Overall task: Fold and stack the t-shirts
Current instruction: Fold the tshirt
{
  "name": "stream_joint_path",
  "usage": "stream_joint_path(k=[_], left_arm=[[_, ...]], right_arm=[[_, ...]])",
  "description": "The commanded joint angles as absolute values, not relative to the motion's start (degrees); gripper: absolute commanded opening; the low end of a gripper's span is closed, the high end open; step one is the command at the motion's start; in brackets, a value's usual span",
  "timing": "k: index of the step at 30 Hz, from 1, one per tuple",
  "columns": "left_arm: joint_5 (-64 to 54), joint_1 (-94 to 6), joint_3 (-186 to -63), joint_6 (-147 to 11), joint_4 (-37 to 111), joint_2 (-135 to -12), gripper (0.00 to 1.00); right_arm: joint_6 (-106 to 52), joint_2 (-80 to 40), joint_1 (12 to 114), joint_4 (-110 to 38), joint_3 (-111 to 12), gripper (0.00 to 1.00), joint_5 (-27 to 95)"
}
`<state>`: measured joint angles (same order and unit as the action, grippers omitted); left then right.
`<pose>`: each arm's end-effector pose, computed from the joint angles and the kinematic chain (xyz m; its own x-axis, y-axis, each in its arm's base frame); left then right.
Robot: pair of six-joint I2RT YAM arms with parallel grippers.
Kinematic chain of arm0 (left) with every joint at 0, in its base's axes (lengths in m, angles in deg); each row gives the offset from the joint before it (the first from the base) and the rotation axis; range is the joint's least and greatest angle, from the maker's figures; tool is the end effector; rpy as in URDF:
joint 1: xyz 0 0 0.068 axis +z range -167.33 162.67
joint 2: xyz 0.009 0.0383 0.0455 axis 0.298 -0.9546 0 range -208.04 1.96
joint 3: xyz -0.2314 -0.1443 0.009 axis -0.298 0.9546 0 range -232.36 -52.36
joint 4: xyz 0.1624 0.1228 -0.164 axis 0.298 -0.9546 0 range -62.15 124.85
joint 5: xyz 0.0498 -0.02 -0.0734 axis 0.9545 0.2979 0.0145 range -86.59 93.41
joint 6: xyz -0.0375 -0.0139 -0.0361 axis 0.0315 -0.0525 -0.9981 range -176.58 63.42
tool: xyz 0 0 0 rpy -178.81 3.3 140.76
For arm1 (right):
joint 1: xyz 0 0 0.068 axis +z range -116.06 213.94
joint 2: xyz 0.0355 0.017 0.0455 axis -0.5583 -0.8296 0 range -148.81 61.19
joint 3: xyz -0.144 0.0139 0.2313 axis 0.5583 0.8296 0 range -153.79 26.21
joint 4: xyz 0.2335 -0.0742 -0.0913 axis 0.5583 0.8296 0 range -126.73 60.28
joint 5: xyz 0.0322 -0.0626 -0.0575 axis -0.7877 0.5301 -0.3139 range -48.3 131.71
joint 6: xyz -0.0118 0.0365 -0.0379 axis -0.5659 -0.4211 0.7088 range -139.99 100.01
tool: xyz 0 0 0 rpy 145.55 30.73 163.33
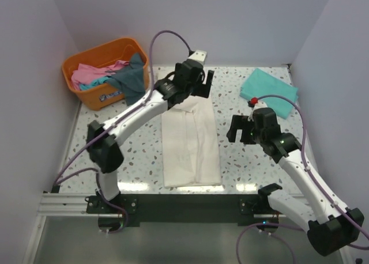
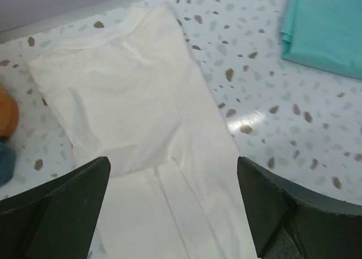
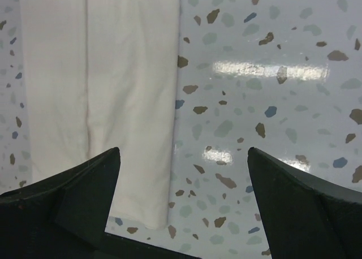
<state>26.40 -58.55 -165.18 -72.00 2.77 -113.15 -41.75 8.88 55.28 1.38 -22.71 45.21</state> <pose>0.3607 -0.2975 0.3425 -0.5062 0.1181 -0.8543 0.2381 0.9712 -0.0069 0.1765 0.0666 0.2952 -0.6920 0.1269 -0.7107 -0.0689 0.9683 0.2400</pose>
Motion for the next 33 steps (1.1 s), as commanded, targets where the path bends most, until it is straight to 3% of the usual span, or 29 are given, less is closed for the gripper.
stream_joint_path(k=[1, 5, 7, 12, 19, 22, 24, 29, 32, 33], left_arm=[[18.56, -58.29, -146.24, -85.57, 3.10, -96.95, 1.00], [18.44, -63.55, -123.86, -96.10, 3.83, -82.53, 1.00], [17.57, -68.21, -113.16, -102.70, 1.64, -75.93, 1.00], [15.47, -76.47, -93.55, -119.31, -3.04, -64.41, 1.00], [8.17, -79.74, -76.89, -131.99, 8.11, -56.49, 0.92], [6.93, -79.82, -75.74, -132.52, 11.99, -57.71, 0.82], [6.67, -79.82, -76.35, -132.17, 11.65, -59.90, 0.69], [5.70, -80.26, -75.39, -133.39, 11.03, -62.55, 0.35], [6.23, -80.26, -75.04, -134.01, 11.20, -62.55, 0.22], [6.40, -80.26, -74.95, -134.10, 11.55, -62.55, 0.20]], right_arm=[[-44.95, 9.95, 55.47, 0.28, -19.59, 0.98, 36.19], [-49.77, 10.65, 60.47, -1.83, -12.47, 0.99, 30.46], [-53.55, 10.74, 67.84, -3.93, -8.34, 0.99, 31.59], [-60.23, 12.67, 73.40, -8.15, -0.43, 0.99, 30.20], [-65.78, 12.06, 75.51, -14.75, 6.52, 0.97, 29.93], [-66.48, 11.36, 75.69, -14.75, 6.88, 0.93, 30.98], [-67.45, 11.27, 75.95, -15.80, 7.58, 0.88, 30.29], [-68.94, 11.01, 76.56, -15.19, 9.07, 0.68, 29.40], [-69.38, 10.57, 76.65, -14.23, 9.51, 0.59, 29.22], [-69.47, 10.57, 76.74, -13.70, 9.60, 0.51, 29.31]])
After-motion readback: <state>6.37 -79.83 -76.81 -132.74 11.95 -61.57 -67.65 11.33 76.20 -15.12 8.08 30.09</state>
